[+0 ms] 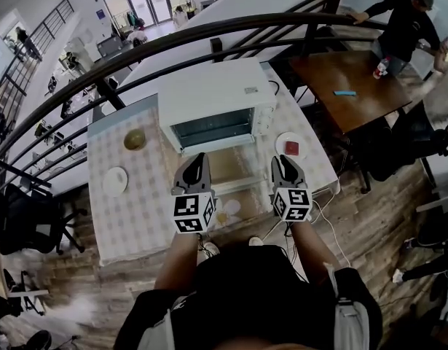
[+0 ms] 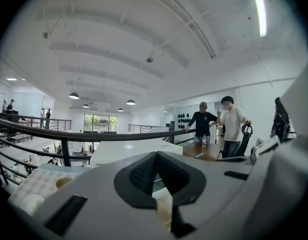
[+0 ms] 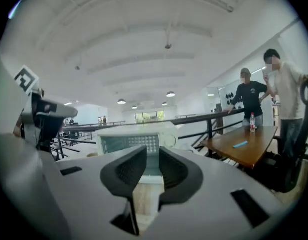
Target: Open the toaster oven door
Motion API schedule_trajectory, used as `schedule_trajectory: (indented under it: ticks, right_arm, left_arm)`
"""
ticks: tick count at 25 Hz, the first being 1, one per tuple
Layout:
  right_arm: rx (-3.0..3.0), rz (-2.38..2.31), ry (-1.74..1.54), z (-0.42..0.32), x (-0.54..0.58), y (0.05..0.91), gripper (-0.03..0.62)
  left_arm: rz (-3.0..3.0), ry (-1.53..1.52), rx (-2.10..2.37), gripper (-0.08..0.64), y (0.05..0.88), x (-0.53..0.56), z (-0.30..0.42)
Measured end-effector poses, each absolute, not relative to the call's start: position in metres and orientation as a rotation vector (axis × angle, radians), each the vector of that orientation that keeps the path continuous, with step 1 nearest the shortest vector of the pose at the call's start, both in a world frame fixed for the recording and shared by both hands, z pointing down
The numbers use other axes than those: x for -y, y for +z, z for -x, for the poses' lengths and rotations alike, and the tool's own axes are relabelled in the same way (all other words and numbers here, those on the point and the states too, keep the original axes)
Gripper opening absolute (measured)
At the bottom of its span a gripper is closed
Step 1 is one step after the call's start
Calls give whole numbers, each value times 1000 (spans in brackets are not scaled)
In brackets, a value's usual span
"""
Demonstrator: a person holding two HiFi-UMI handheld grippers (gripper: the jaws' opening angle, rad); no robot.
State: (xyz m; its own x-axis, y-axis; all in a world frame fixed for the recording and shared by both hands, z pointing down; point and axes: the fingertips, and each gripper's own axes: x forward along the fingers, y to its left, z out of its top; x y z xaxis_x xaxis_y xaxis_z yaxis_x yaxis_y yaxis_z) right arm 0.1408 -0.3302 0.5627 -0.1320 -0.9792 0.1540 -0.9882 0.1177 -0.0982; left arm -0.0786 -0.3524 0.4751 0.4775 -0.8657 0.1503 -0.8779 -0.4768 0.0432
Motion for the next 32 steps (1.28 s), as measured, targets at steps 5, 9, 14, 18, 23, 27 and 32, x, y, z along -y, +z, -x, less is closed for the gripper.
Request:
schedule_trajectory:
  ticks: [5, 9, 14, 18, 23, 27, 32]
  right_arm:
    - [2390, -2120, 62, -138, 340, 472, 12]
    - [2444, -2104, 4, -130, 341, 435, 2]
    - [2458, -2051, -42, -115, 339, 432, 0]
    - [2471, -2025, -48, -107, 337, 437, 0]
    - [2477, -2041, -60, -107, 338, 435, 2]
    - [2473, -2055, -54, -109, 338, 433, 2]
    - [2479, -2059, -56, -108, 340, 433, 2]
  left_arm:
    - [-2614, 142, 1547, 12, 466, 350, 78]
    - [-2617, 126, 1564, 12, 459, 349, 82]
    - [-2615, 113, 1581, 12, 454, 347, 86]
    - [-2622, 109, 1576, 12, 453, 345, 83]
    - [-2626, 110, 1573, 12, 454, 346, 83]
    - [-2628, 113, 1571, 12, 453, 345, 83]
    - [-2628, 117, 1572, 12, 454, 347, 84]
